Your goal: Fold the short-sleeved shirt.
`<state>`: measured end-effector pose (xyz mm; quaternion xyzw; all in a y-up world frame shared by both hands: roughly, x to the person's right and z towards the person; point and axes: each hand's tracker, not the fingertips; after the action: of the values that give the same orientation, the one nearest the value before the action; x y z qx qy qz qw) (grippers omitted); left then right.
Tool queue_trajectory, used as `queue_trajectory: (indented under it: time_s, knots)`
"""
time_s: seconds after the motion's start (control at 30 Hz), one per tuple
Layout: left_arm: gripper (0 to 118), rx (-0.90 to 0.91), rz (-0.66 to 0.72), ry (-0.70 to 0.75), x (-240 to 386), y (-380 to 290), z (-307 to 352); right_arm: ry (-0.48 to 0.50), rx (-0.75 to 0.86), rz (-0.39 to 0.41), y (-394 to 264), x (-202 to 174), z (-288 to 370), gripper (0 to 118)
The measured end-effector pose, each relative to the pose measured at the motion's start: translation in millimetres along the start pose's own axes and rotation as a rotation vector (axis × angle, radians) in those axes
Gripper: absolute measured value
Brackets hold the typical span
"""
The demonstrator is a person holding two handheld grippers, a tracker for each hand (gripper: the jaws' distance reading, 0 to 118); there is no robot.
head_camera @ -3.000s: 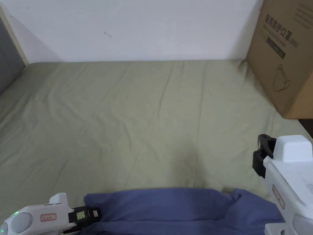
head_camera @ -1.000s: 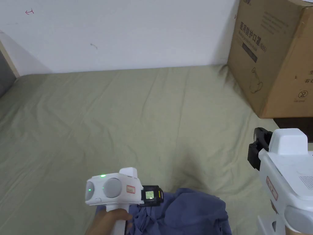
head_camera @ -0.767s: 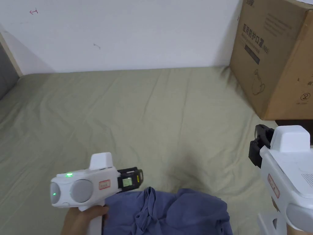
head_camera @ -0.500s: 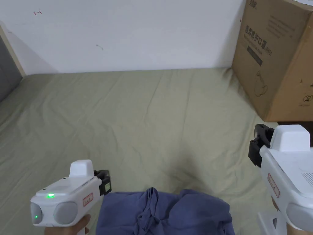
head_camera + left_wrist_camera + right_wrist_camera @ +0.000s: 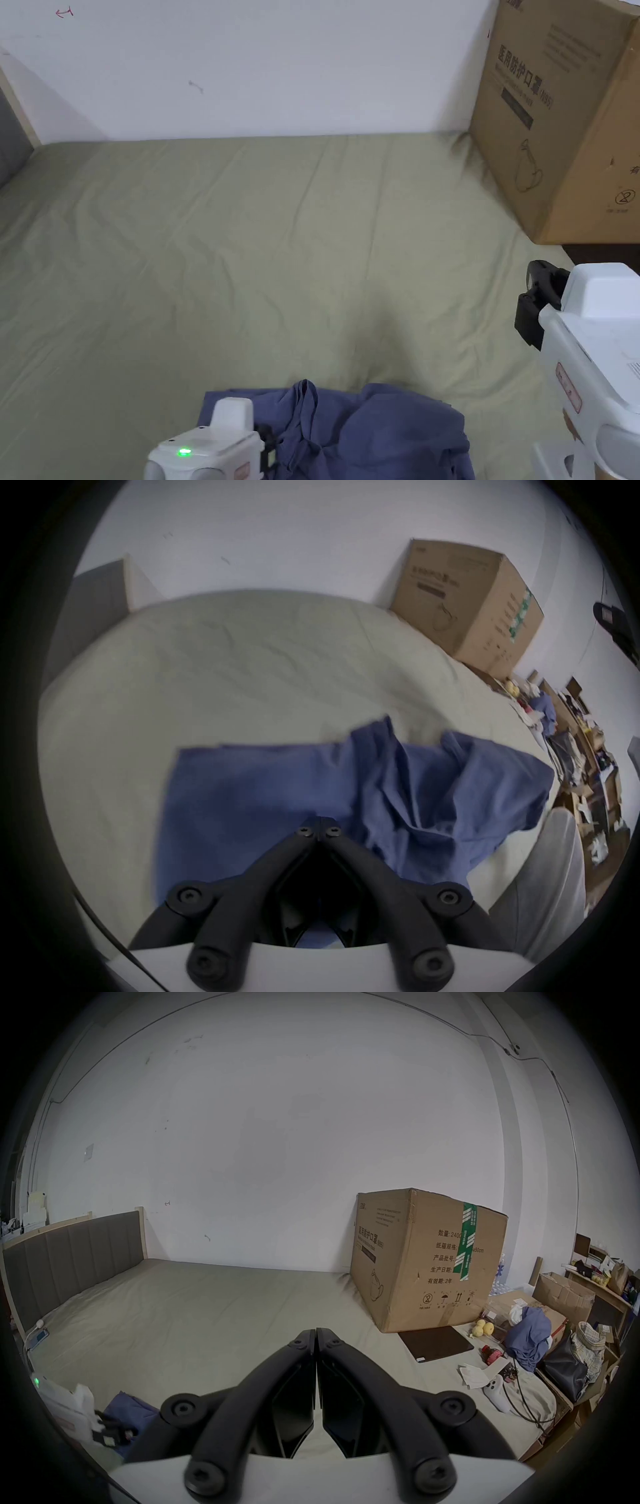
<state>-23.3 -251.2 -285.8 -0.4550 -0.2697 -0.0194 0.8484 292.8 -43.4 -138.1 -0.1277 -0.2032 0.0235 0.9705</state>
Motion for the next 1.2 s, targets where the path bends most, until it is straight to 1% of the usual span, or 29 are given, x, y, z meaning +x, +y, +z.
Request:
queue_trajectory:
  time_s: [0.07, 0.13, 0.2, 0.27, 0.33, 0.43, 0.5, 0.57, 0.7, 0.77, 0.83, 0.9, 1.03, 1.07, 1.1, 1.13, 1.2]
  knots:
    - [0, -0.017, -0.073, 0.035, 14, -4, -15, -0.008, -0.003, -0.003, -2, 3, 0, 0]
    - [0, -0.025, -0.097, 0.017, 26, -1, -22, -0.011, -0.008, -0.01, -4, 5, 1, 0]
    - [0, -0.01, -0.095, 0.017, 37, 3, -23, -0.017, -0.013, -0.007, -6, 7, 1, 0]
    - [0, -0.008, -0.07, -0.031, 45, 8, -24, -0.018, -0.02, -0.002, -7, 10, 0, 0]
    - [0, -0.013, -0.09, -0.052, 54, 9, -26, -0.021, -0.025, -0.002, -8, 12, 1, 0]
    - [0, -0.028, -0.127, -0.033, 63, 6, -34, -0.026, -0.025, -0.003, -9, 13, 1, 0]
    - [0, -0.027, -0.124, -0.031, 61, 7, -32, -0.027, -0.024, -0.006, -9, 14, 2, 0]
    - [0, -0.019, -0.087, -0.052, 53, 12, -21, -0.026, -0.025, -0.006, -8, 14, 2, 0]
    - [0, 0.08, -0.016, -0.109, 29, 31, 21, -0.024, -0.021, -0.001, -5, 12, 2, 0]
    - [0, 0.104, 0.06, -0.156, 8, 43, 44, -0.021, -0.015, -0.004, -3, 10, 2, 0]
    - [0, 0.113, 0.125, -0.184, -19, 52, 61, -0.014, -0.012, -0.005, -2, 6, 1, 0]
    - [0, 0.099, 0.189, -0.165, -46, 54, 69, -0.006, -0.012, -0.006, -1, 2, 0, 0]
    - [0, 0.048, 0.344, -0.241, -107, 50, 71, 0.013, -0.016, -0.002, -1, -7, -2, 0]
    - [4, 0.028, 0.381, -0.288, -121, 48, 69, 0.017, -0.018, 0.001, -1, -9, -2, 0]
    - [16, 0.014, 0.426, -0.3, -131, 47, 65, 0.022, -0.02, 0.002, -2, -10, -3, 0]
    - [35, 0.012, 0.453, -0.297, -141, 43, 62, 0.027, -0.024, 0.002, -2, -12, -4, 0]
    - [87, -0.017, 0.472, -0.308, -155, 38, 54, 0.031, -0.031, 0.006, -3, -16, -5, 0]
